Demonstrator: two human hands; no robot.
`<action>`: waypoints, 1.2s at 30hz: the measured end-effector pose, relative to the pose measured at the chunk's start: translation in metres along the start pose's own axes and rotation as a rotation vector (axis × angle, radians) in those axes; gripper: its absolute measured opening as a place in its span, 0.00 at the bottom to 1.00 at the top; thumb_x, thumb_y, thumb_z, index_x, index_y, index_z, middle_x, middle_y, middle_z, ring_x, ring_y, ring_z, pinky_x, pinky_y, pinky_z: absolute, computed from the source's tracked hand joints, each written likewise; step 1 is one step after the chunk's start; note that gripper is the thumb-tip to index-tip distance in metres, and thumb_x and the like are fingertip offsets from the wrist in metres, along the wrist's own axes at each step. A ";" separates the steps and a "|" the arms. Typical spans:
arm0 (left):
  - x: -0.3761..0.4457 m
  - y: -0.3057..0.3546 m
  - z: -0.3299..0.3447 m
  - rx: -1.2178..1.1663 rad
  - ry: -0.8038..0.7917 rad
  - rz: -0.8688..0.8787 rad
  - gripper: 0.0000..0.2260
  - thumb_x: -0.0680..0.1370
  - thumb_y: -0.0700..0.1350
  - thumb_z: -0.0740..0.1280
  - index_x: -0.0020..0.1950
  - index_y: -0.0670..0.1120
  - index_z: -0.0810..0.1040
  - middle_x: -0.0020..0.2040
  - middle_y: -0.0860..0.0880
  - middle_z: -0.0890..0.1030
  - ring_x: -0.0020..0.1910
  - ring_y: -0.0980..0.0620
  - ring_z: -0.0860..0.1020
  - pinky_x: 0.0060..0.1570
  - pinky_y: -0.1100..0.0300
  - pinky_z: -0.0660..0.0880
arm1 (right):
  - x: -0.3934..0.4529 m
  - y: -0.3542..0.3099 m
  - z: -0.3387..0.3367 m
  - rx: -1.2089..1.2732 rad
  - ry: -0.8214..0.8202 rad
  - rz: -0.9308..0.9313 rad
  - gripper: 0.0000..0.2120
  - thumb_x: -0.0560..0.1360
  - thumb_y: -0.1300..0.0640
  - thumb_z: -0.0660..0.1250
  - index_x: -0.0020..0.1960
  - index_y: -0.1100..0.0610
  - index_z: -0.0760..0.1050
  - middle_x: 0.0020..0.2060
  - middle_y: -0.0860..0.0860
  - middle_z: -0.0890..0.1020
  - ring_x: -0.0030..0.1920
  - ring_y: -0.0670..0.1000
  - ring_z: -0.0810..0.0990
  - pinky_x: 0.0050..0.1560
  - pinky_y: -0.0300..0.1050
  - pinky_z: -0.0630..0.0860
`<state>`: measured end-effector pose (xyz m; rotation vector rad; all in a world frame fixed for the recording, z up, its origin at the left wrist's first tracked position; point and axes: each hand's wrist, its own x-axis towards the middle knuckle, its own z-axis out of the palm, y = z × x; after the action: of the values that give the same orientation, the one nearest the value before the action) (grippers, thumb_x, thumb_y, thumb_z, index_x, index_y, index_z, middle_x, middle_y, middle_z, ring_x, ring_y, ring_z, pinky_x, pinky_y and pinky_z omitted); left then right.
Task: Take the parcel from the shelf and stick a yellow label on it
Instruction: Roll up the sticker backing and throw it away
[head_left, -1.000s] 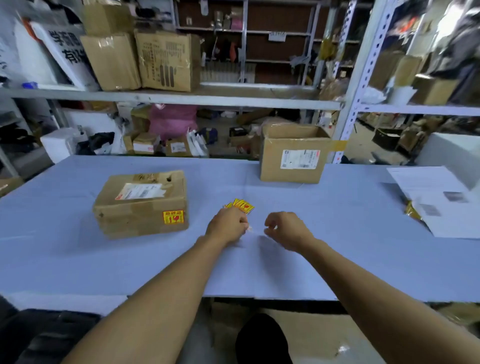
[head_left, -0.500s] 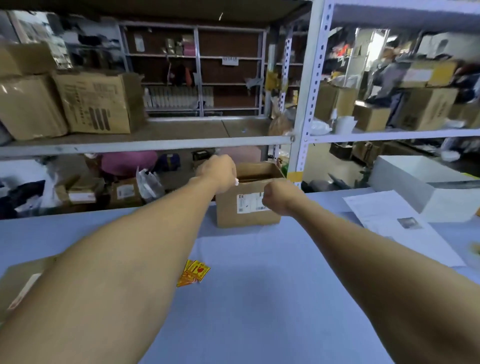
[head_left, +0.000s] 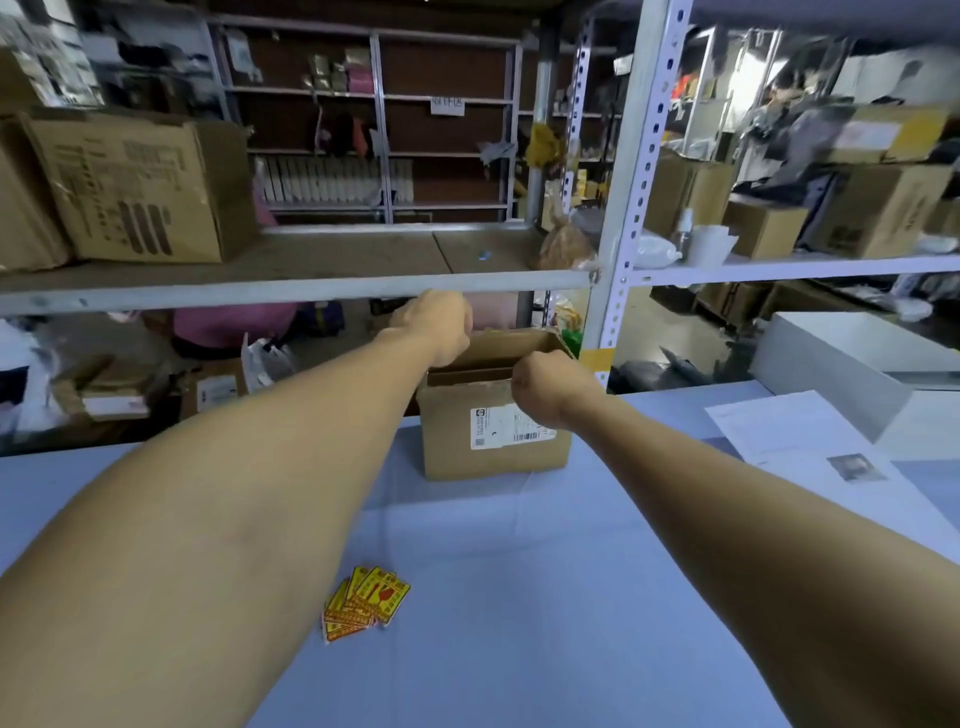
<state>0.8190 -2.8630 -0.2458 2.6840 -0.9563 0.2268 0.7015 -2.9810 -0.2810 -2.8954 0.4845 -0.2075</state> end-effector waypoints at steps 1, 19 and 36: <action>-0.008 -0.005 0.005 -0.023 -0.041 -0.014 0.05 0.76 0.44 0.68 0.44 0.52 0.82 0.46 0.49 0.82 0.46 0.47 0.80 0.45 0.53 0.78 | -0.002 -0.002 0.001 -0.005 0.000 0.006 0.12 0.78 0.60 0.56 0.40 0.56 0.75 0.31 0.50 0.73 0.31 0.51 0.72 0.30 0.42 0.64; -0.323 -0.151 -0.007 0.066 -0.015 -0.325 0.12 0.75 0.46 0.62 0.54 0.48 0.82 0.55 0.44 0.83 0.56 0.41 0.79 0.47 0.53 0.75 | -0.156 -0.184 0.121 0.251 -0.157 -0.259 0.07 0.75 0.54 0.61 0.48 0.52 0.77 0.48 0.55 0.84 0.51 0.61 0.81 0.42 0.46 0.74; -0.448 -0.246 -0.005 -0.514 0.118 -0.649 0.36 0.73 0.42 0.75 0.77 0.57 0.63 0.72 0.42 0.73 0.70 0.40 0.71 0.70 0.52 0.69 | -0.221 -0.263 0.155 0.471 -0.191 -0.324 0.30 0.74 0.56 0.68 0.73 0.44 0.63 0.53 0.57 0.77 0.47 0.59 0.75 0.38 0.45 0.69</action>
<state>0.6312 -2.4132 -0.4002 2.3074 -0.0536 -0.0049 0.6013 -2.6364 -0.3972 -2.4758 -0.0662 -0.0758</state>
